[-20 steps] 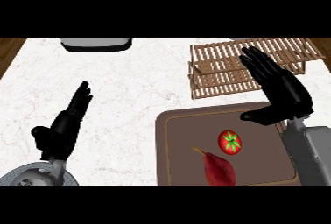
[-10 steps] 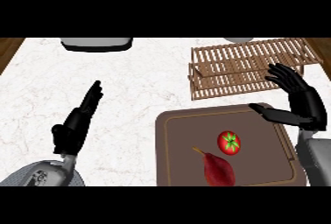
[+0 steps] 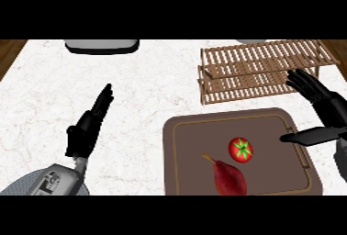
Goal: Pick the tomato from the tray and place it in the tiered shelf
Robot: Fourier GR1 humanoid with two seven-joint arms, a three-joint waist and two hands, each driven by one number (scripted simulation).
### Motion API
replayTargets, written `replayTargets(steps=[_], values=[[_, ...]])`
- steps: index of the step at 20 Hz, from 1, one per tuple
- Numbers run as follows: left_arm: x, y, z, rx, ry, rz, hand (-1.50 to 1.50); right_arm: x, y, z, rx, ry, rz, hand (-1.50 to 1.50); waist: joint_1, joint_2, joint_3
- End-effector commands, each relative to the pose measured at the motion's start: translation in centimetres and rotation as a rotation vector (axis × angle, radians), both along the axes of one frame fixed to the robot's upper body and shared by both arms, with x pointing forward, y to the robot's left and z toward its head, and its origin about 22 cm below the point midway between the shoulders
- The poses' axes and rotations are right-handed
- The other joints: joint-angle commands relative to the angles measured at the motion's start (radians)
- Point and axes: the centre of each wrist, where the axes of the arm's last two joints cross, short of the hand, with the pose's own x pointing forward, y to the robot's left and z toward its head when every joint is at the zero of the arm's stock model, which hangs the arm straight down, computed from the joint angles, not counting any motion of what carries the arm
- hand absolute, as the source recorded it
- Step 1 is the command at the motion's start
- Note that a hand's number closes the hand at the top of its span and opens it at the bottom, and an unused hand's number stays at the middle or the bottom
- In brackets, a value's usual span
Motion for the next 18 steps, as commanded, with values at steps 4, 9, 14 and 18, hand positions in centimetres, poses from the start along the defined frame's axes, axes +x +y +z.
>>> replayTargets(steps=[4, 9, 14, 18], values=[[-0.7, -0.3, -0.9, -0.014, 0.016, 0.0, 0.0, -0.2, 1.8, 6.6, -0.244, 0.056, 0.113, -1.5, -0.005, -0.004, 0.0], [0.8, 1.5, -0.5, 0.004, 0.0, 0.008, 0.0, -0.5, 4.4, 11.1, -0.517, 0.103, 0.234, -1.5, -0.012, -0.004, -0.002], [0.3, 0.6, -0.3, 0.024, -0.001, 0.01, 0.0, -2.0, 6.6, 14.4, -0.784, 0.121, 0.262, -1.5, -0.006, -0.006, -0.001], [0.4, 0.3, 1.3, 0.013, 0.016, 0.004, 0.0, -4.7, 7.9, 13.7, -0.832, 0.148, 0.258, -1.5, -0.007, -0.004, 0.001]])
